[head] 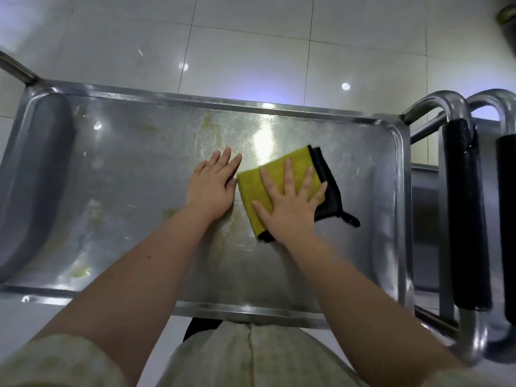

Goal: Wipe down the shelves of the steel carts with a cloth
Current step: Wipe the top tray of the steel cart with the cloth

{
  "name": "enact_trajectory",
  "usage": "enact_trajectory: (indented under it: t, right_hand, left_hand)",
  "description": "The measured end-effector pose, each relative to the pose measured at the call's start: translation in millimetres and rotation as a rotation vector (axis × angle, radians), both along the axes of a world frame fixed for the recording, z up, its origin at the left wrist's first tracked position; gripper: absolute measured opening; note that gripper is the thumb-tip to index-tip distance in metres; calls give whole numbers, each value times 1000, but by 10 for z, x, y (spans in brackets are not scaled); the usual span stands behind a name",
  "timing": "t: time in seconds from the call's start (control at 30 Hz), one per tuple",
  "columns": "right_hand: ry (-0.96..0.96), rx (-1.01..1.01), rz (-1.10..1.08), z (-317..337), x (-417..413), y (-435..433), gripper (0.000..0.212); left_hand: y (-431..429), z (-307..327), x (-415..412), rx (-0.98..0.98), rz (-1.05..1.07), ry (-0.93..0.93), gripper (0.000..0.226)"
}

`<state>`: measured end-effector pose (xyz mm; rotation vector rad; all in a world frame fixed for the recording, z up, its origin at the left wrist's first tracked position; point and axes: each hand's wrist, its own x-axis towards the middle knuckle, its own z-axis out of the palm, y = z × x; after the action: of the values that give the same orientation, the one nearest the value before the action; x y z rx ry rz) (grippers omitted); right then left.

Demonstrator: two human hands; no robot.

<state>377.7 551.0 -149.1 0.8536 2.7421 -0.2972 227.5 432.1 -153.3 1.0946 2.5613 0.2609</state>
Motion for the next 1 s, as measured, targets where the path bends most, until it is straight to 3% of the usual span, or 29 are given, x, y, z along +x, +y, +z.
enact_trajectory:
  t: [0.17, 0.3, 0.37, 0.47, 0.7, 0.83, 1.0]
  right_hand:
    - [15, -6, 67, -2, 1112, -805, 73]
    - [-38, -18, 65, 25, 1506, -1095, 72]
    - [-53, -27, 47, 41, 1482, -1079, 72]
    - [-79, -29, 39, 56, 1421, -1067, 72]
    - [-123, 0, -94, 82, 1201, -1223, 70]
    - [-128, 6, -247, 67, 855, -1564, 72]
    - [-137, 7, -291, 39, 338, -2079, 70]
  left_hand:
    - [13, 82, 1, -37, -24, -22, 55]
    - [-103, 224, -3, 109, 91, -147, 52]
    - [-312, 256, 6, 136, 168, -151, 54]
    - [-684, 228, -37, 12, 183, -109, 59]
    - [-1089, 139, -544, -199, 2, 13, 70]
    - [-1074, 170, -627, -186, -103, -44, 71]
    - [-1138, 163, -641, -127, -127, -43, 68]
